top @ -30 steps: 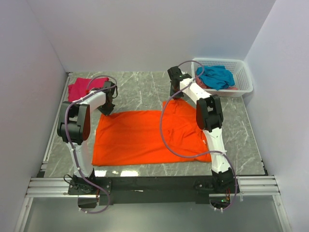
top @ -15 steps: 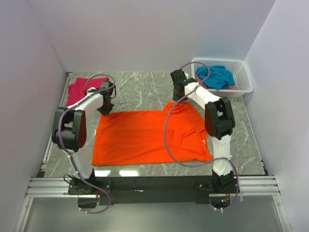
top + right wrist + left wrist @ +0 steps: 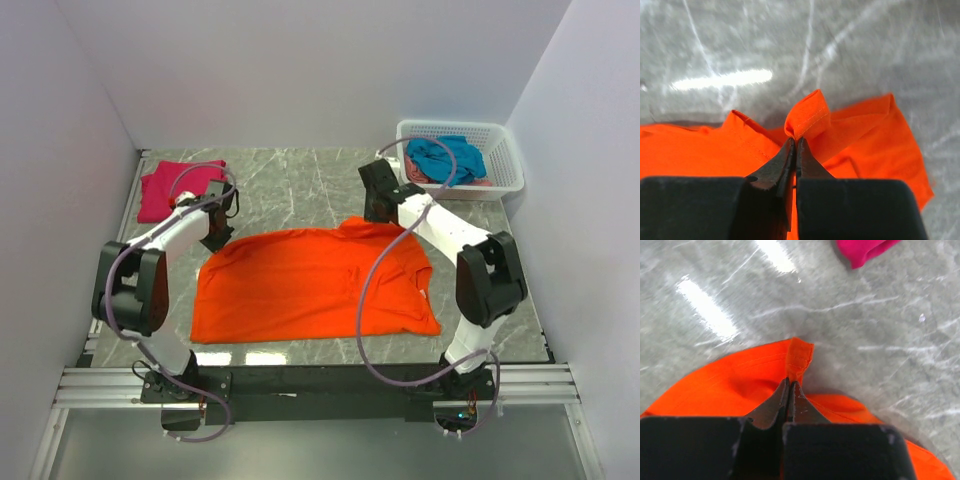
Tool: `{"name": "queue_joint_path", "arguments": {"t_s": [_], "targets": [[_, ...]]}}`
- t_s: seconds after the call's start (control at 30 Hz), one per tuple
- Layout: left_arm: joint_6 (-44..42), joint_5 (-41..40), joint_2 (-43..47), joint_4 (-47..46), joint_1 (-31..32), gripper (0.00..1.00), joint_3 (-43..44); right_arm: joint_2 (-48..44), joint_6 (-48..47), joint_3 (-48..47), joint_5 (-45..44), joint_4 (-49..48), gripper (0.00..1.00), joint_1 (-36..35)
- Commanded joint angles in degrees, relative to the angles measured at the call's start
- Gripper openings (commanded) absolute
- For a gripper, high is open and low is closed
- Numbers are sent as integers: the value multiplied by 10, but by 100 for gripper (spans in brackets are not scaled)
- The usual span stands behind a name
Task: Fold and stack the t-shirts
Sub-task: Fold the tshirt
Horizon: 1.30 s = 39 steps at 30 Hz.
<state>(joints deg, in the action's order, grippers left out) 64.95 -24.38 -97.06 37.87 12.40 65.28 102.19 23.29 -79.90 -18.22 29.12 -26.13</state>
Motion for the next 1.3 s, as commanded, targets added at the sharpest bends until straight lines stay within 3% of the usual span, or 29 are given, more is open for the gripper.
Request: {"name": "queue_joint_path", "arguments": {"t_s": [0.0,0.5,0.8,0.97,1.27], "targets": [[17,-23,59,-2,5,1,-27,-67,20,39,-25,-25,0,-9],[29,-12,147,-22,14,1,-137,-247,43,218,-6,-28,0,-25],[22,-50,178,10,18,1,-125,-313,50,270,17,-33,0,-31],[1,-102,154,26,17,1,-64,-326,57,282,5,-32,0,-37],[0,-96,136,29,17,1,-56,-338,62,292,14,-36,0,-45]]}}
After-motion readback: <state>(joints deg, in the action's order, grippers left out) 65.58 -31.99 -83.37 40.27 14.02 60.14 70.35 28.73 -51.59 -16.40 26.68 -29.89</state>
